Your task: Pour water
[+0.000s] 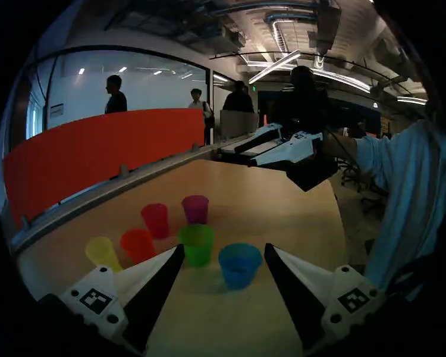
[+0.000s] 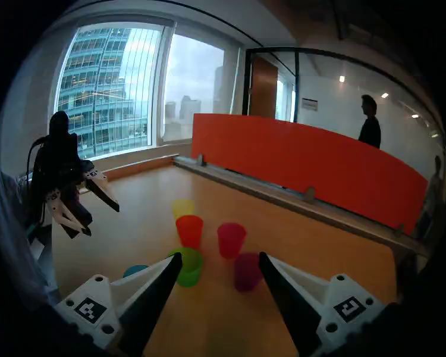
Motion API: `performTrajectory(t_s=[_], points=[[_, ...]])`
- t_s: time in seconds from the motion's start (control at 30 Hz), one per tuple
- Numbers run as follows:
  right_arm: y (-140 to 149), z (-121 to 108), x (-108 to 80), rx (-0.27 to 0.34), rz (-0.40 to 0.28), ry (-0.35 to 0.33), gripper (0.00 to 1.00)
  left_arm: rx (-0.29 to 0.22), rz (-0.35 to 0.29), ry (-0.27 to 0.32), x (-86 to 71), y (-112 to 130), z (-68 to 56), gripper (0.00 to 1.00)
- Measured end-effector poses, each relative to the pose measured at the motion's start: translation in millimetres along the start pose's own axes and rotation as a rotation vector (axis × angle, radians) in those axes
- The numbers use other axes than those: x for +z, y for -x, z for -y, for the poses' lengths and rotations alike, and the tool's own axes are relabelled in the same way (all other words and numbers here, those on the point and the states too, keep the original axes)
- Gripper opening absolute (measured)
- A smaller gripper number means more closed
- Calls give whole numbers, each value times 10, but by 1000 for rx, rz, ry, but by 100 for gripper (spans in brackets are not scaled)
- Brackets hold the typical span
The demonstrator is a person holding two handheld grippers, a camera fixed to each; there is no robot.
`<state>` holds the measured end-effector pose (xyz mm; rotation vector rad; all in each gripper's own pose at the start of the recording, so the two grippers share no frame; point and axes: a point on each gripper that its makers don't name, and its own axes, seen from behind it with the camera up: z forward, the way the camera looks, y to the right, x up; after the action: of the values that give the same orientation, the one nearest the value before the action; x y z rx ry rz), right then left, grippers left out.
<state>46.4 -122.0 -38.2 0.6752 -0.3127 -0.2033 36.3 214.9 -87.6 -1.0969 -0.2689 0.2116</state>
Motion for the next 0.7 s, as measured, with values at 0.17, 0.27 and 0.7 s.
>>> performTrajectory(t_s=[0.17,0.27,0.7], points=[[26,10,41,-2,6,-3,100,17,43,19,114,166,-57,100],[39,7,65,-4,8,-3,100,25,68,28,180,264,-88,100],[106,5,166,-5,21,-9,100,69,178,58,468,635,-151,100]])
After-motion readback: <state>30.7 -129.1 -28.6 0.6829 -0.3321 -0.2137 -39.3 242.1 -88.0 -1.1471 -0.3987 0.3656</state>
